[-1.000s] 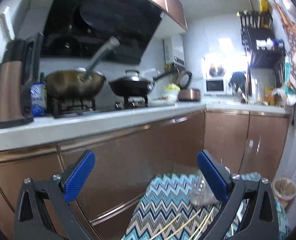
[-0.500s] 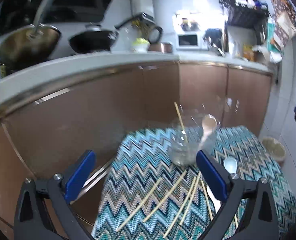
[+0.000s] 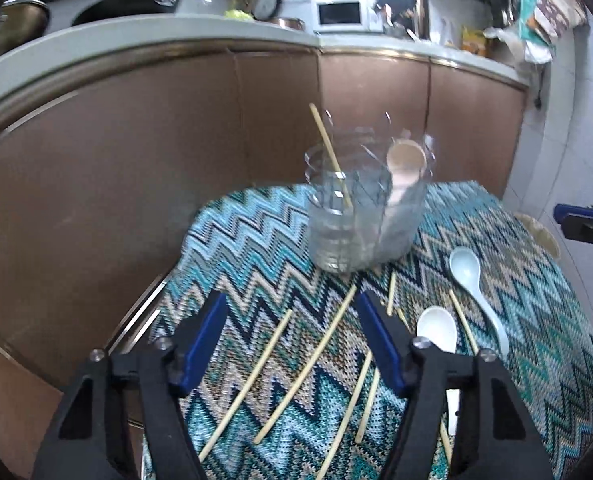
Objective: Organize utensils
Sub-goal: 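Move both tools back toward the remaining chopsticks and white spoons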
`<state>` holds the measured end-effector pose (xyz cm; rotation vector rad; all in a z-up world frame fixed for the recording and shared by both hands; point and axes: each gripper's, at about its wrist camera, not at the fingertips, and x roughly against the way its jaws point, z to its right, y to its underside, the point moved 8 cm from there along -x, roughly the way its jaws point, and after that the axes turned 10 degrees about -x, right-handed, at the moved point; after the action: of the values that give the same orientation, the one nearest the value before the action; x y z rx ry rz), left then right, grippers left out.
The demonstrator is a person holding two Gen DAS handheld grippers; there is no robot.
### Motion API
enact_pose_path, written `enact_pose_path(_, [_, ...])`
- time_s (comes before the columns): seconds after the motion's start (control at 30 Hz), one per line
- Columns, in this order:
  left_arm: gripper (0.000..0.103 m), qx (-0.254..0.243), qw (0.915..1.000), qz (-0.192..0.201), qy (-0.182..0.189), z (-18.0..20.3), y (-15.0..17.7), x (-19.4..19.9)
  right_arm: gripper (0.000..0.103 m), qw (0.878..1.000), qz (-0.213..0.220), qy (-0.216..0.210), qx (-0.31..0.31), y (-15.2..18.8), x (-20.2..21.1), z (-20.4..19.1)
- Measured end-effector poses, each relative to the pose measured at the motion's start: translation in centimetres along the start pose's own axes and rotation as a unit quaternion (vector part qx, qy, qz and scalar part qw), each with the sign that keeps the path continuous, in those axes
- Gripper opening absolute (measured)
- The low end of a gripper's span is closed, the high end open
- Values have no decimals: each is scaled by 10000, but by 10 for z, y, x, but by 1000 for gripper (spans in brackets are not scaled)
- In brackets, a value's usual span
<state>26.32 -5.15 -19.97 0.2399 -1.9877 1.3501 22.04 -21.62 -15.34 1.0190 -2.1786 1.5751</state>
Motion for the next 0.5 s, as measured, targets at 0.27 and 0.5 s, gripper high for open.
enact_pose_path(0.27, [59,-303,9969,-484,544,16,14,-41,35,9965,-711,-425,-93,22,-39,6])
enact_pose_path(0.5, [53,-558,9907,-816,938,27,19,-67,34,9903,-1204,-690,-117,34,-70,7])
